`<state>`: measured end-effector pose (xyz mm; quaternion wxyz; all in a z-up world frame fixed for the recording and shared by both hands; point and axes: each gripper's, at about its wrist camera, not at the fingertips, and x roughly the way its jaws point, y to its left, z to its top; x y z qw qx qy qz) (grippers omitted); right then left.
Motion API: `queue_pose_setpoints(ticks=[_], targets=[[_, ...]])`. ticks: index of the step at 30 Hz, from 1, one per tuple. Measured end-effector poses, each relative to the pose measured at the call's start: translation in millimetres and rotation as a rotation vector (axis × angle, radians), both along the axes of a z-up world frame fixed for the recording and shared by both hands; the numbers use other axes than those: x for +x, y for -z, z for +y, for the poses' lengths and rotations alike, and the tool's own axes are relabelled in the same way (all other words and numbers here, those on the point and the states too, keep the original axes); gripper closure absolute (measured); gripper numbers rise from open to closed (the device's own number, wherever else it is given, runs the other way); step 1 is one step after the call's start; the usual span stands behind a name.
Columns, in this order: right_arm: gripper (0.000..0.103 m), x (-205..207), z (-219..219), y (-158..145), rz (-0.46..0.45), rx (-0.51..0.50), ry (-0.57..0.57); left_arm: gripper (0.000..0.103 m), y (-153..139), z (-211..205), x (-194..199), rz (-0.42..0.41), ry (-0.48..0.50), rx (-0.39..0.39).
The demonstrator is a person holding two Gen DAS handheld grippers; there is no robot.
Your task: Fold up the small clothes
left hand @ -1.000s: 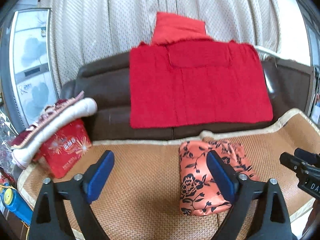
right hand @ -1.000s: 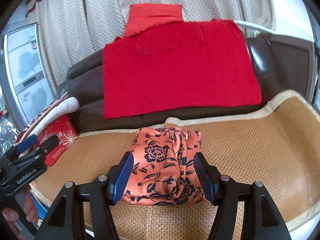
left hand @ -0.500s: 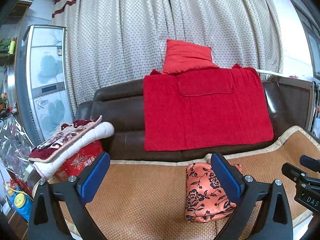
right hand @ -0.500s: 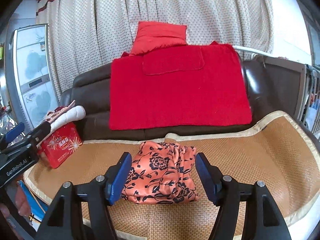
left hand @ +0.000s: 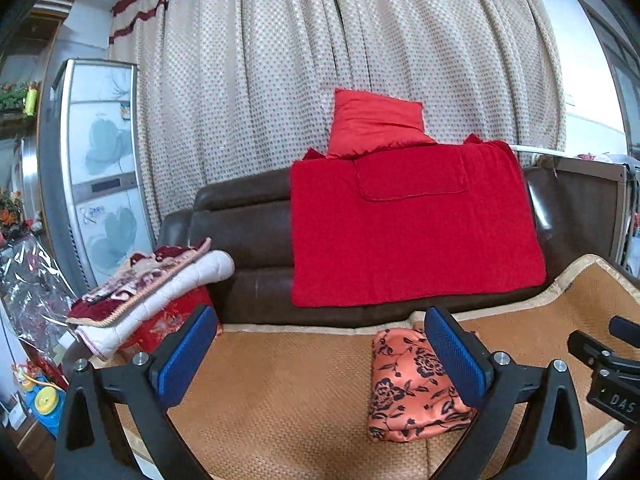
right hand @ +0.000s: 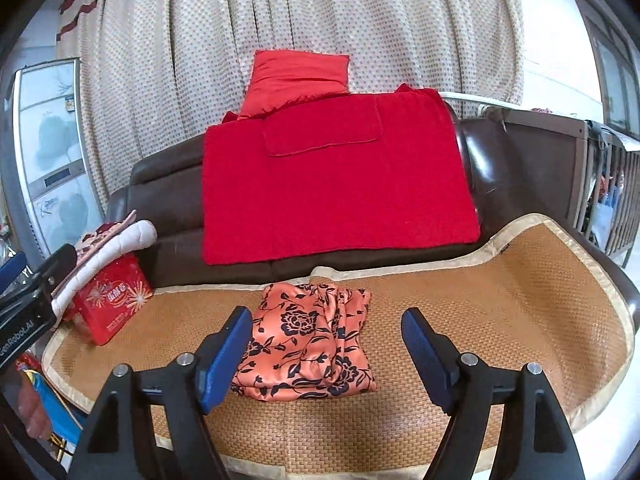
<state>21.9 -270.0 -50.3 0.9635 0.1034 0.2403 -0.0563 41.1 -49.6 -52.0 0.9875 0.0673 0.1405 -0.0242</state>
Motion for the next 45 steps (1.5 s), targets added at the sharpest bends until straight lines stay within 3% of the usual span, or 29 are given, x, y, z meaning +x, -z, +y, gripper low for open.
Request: queue_pose_setpoints(ticks=[45], targets=[[0.023, 5, 42, -16, -0.007, -0.043, -0.033, 0.0, -11, 18, -7, -0.026, -0.011, -0.027]])
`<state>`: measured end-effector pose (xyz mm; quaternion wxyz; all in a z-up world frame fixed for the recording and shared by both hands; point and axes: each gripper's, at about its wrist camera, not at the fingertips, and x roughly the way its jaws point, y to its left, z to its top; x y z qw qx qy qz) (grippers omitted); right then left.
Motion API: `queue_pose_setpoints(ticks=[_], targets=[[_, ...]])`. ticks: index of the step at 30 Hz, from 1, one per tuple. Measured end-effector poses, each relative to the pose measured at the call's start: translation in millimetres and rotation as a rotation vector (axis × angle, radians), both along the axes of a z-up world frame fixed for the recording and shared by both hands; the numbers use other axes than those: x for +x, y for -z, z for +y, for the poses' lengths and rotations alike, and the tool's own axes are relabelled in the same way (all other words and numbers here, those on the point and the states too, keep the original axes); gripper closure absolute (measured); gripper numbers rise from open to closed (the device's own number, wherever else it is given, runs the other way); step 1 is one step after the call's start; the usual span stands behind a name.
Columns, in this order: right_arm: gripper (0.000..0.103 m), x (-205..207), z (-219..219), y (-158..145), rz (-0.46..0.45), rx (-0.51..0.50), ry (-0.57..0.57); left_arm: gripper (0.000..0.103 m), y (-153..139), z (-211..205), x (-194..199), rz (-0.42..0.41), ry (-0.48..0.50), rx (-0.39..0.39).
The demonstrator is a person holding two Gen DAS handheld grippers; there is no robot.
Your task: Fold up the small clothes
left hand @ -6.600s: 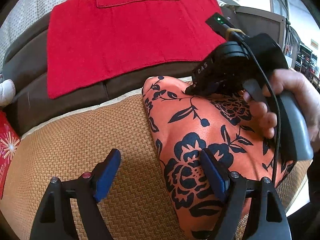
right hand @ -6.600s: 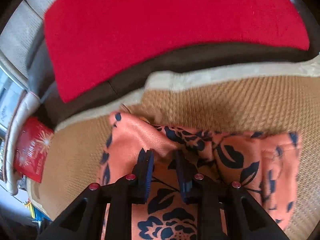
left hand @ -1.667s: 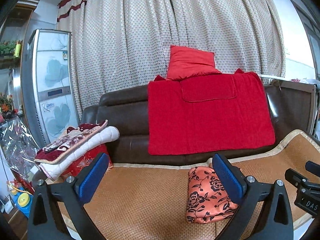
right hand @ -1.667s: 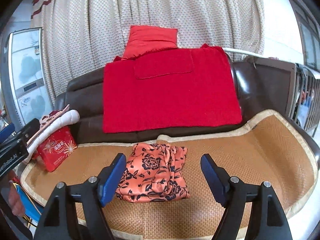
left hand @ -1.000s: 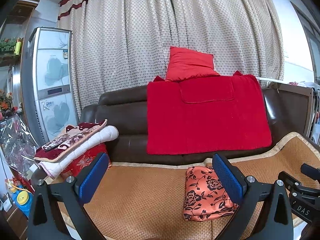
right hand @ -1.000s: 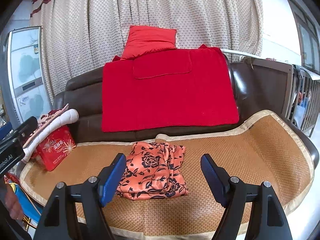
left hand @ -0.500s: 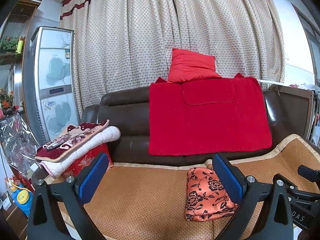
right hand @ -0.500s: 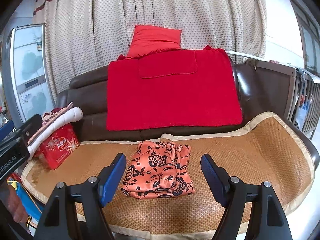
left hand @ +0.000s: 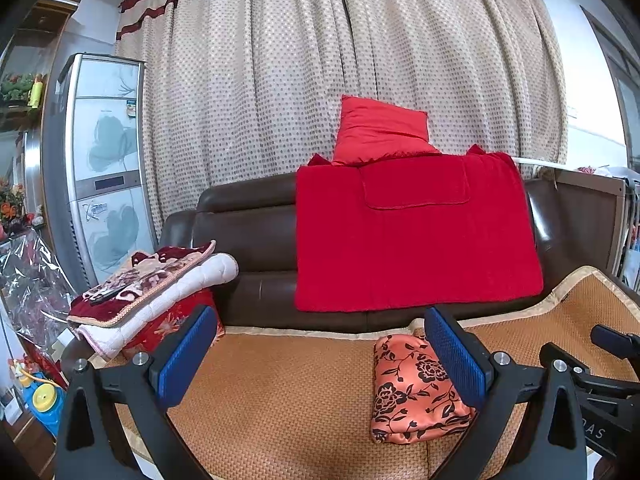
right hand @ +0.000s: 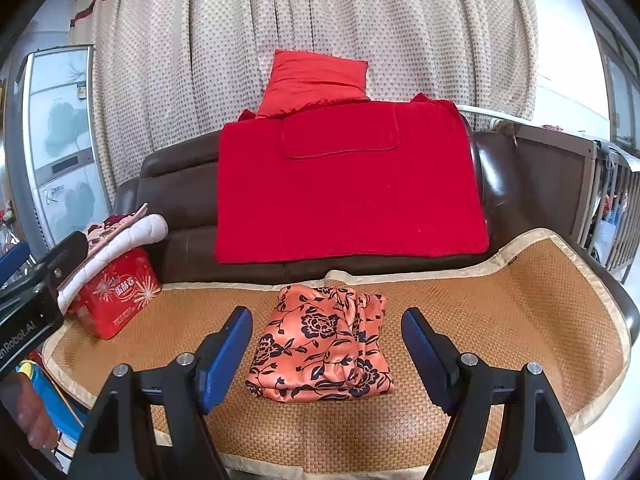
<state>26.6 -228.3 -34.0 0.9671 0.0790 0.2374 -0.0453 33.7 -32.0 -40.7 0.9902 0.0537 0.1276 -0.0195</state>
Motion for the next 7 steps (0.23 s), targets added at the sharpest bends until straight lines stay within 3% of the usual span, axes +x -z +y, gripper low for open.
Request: queue_pose_setpoints(ticks=[7], targets=[[0.023, 21, -1, 7, 0.027, -0.009, -0.004, 0.0, 7, 4, 22, 0.018, 0.027, -0.035]])
